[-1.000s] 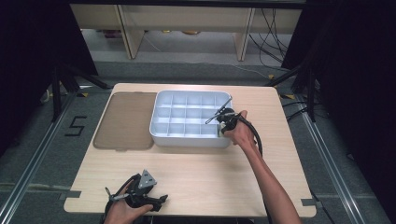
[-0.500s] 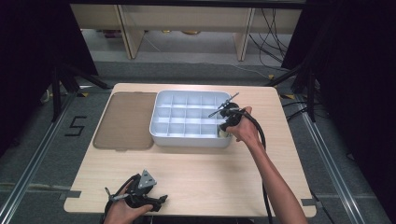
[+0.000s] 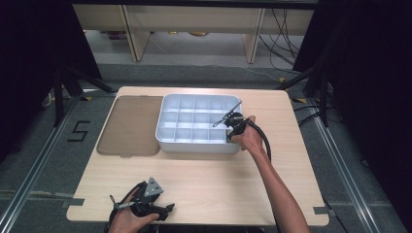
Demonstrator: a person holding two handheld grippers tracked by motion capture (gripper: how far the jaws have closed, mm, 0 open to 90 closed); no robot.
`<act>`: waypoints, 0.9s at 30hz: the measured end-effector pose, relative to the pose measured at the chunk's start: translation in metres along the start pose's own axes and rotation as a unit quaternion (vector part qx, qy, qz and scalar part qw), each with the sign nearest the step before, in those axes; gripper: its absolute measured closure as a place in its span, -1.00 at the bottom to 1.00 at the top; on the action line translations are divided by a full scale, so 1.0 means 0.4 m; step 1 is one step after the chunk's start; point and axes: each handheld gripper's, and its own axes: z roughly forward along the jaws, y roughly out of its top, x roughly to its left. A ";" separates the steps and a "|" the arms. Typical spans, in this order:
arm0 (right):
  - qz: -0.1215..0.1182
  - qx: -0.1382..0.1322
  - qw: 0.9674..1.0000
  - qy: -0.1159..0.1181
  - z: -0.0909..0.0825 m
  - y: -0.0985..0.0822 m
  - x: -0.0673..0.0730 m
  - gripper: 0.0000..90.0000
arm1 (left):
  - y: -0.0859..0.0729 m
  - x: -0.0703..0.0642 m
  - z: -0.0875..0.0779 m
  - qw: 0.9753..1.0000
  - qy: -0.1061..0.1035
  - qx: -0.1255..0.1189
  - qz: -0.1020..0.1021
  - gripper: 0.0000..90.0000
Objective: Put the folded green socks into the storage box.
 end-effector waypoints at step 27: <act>0.047 -0.159 0.985 0.048 -0.168 -0.084 -0.023 0.28 | 0.001 0.007 -0.005 1.000 -0.001 -0.009 -0.001 -0.50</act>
